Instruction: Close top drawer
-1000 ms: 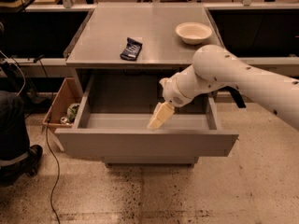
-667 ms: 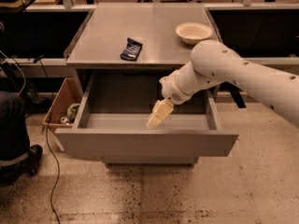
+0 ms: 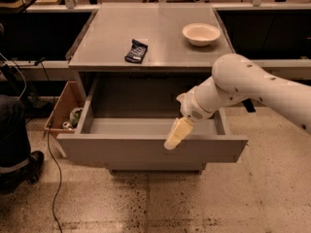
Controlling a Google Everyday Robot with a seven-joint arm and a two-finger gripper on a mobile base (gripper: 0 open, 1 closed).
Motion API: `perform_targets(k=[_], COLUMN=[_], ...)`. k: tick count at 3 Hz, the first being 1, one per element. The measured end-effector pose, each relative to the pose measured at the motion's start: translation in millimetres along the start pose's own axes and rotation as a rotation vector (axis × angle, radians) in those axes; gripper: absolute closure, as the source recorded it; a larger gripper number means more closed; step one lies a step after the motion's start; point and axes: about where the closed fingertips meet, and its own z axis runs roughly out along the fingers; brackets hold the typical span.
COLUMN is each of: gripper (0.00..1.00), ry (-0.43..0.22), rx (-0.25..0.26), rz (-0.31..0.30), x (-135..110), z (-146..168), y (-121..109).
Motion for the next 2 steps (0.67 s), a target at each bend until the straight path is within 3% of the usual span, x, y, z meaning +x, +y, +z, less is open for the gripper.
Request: perform_targets(k=[2], gripper=[0.00], ry=[0.018], rx=[-0.020], rz=[0.038], x=[31], z=[22], y=[9])
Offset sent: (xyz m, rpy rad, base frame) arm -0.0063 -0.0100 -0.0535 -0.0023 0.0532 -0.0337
